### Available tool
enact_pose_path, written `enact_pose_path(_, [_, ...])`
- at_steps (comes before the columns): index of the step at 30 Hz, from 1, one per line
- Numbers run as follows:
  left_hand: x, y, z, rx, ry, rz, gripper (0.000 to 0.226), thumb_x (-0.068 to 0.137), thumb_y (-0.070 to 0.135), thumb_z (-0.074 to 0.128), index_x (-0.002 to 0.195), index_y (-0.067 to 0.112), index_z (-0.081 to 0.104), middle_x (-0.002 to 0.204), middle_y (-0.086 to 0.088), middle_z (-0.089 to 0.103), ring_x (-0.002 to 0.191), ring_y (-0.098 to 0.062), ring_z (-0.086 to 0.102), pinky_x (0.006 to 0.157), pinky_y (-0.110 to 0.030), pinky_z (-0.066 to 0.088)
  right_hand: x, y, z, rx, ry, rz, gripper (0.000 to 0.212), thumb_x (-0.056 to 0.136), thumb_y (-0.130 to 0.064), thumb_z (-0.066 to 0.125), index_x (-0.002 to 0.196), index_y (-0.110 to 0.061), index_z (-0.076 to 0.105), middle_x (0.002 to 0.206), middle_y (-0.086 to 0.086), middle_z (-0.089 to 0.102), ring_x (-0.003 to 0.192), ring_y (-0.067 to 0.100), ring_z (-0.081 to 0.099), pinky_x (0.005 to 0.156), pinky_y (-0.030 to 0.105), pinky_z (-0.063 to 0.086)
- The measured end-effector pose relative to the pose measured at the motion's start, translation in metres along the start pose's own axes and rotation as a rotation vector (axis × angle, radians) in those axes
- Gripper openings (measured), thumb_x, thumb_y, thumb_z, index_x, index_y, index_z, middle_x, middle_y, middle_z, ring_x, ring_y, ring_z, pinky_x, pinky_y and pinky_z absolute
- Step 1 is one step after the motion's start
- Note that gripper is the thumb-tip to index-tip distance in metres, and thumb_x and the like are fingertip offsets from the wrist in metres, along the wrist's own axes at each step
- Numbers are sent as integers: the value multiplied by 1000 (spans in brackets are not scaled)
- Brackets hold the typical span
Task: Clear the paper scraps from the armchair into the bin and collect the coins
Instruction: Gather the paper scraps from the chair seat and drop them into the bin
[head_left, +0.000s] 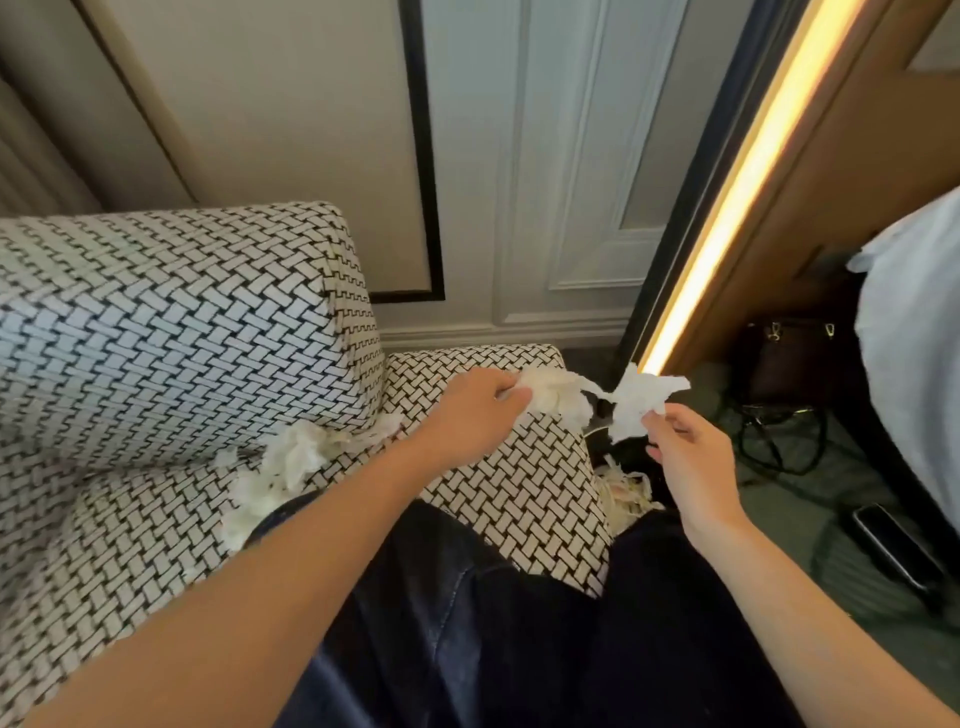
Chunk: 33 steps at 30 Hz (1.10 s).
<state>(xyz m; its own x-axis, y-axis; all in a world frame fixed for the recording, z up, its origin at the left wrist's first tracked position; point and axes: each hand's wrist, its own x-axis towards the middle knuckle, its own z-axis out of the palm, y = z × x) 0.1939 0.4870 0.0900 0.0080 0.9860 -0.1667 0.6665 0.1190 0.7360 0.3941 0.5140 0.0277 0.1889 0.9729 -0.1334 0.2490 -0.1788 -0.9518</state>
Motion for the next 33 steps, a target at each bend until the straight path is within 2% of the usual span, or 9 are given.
enact_pose_path(3, [28,9,30,-46,-56,-17,30,98,23,41,71,10,46,84,-5,51,87,-29,63,41,-9,29,16,22,-14,39,63,99,12,92,-24,57,88,-17,66,88,-3,62,91,16,59,95,43,49])
enact_pose_path(10, [70,21,84,-136,-123,-108,35,97,21,43,63,15,40,74,-8,46,78,-19,52,59,-23,35,44,64,-13,206,218,298,23,94,-25,50,76,-15,61,86,6,64,85,20,60,94,48,49])
enact_pose_path(18, [97,23,134,-124,-154,-136,34,91,15,48,58,15,46,65,-3,51,63,-16,48,61,-31,42,67,87,-6,305,367,447,18,97,-22,43,87,-13,54,85,3,55,79,17,53,76,36,46])
enact_pose_path(19, [98,24,140,-119,-153,-128,30,90,15,48,61,16,54,71,-7,56,65,-15,50,62,-29,41,69,90,-6,292,374,454,19,97,-22,43,83,-14,53,86,5,55,79,19,52,75,37,46])
enact_pose_path(21, [98,25,147,-105,-163,-131,21,92,17,49,101,15,69,101,-7,65,90,-15,58,76,-23,39,70,92,-3,269,371,462,20,97,-23,42,80,-18,51,90,7,56,85,23,55,80,41,48])
enact_pose_path(23, [98,24,152,-77,-159,-151,36,94,20,51,129,16,55,124,-3,59,110,-15,54,83,-19,36,71,93,-2,242,359,484,16,98,-24,41,84,-19,49,93,4,56,94,25,57,89,45,50])
enact_pose_path(27, [98,20,157,-115,-124,-173,37,92,22,54,129,18,52,118,-6,59,96,-12,55,78,-21,44,75,95,-5,295,357,574,11,97,-23,43,90,-17,48,91,3,54,94,22,55,90,42,50])
enact_pose_path(30, [97,19,158,-160,-127,-219,42,93,27,52,135,19,46,118,-6,60,103,-18,60,85,-26,47,74,89,-7,361,336,608,23,97,-23,43,77,-18,51,80,-1,53,80,15,52,78,34,45])
enact_pose_path(33, [95,20,155,-170,-144,-224,47,94,29,51,139,20,42,125,-4,58,113,-17,55,88,-23,40,73,88,-8,394,255,599,28,99,-29,41,89,-15,64,95,6,65,88,17,59,86,34,47])
